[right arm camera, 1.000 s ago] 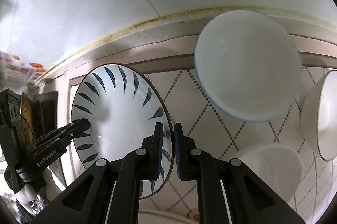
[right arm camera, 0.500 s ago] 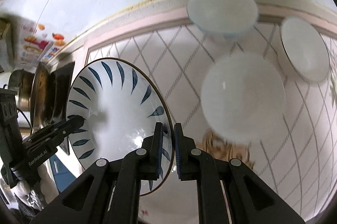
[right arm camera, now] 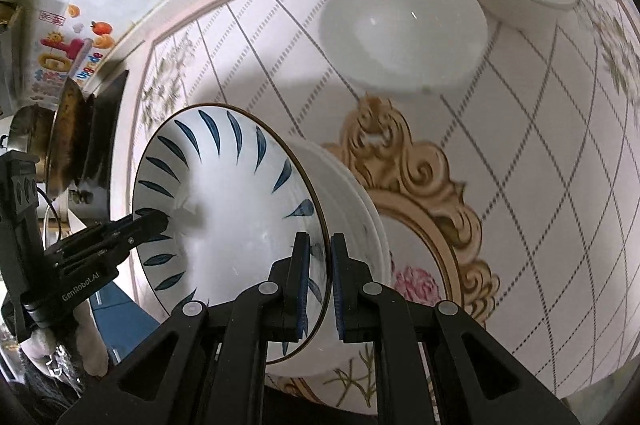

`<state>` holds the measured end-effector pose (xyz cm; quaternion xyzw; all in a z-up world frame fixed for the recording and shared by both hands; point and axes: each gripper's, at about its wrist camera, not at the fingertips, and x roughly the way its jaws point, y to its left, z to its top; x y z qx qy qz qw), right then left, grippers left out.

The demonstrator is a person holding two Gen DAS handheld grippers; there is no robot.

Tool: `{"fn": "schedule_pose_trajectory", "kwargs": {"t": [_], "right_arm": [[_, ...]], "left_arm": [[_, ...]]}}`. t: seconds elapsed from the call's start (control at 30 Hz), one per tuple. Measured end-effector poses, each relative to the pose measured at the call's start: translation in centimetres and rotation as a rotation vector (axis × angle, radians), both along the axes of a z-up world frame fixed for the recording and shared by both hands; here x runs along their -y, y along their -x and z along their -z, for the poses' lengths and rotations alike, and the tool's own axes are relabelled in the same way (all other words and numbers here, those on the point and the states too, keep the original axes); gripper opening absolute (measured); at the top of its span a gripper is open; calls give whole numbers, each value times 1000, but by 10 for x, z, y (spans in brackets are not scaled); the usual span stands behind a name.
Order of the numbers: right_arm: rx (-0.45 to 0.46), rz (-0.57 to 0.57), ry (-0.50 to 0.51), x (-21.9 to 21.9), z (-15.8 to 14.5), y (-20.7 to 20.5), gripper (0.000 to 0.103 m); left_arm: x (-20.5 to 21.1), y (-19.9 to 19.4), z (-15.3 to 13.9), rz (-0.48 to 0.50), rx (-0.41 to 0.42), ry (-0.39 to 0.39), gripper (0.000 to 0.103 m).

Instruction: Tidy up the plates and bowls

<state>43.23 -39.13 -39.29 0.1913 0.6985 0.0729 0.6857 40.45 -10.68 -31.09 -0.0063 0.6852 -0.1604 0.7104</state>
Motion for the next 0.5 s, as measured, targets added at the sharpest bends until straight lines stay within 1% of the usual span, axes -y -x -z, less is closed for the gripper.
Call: {"fn": "schedule_pose_trajectory", "kwargs": {"t": [0.13, 0.3, 0.5], "right_arm": [[-13, 5, 12, 3, 10, 11, 12], [-29, 19, 4, 10, 19, 18, 12], [-33, 21, -10, 10, 24, 21, 12]], "left_arm": [[10, 2, 7, 24, -7, -24, 19], [15, 3, 17, 34, -21, -45, 20], [14, 3, 24, 22, -37, -53, 20]]}}
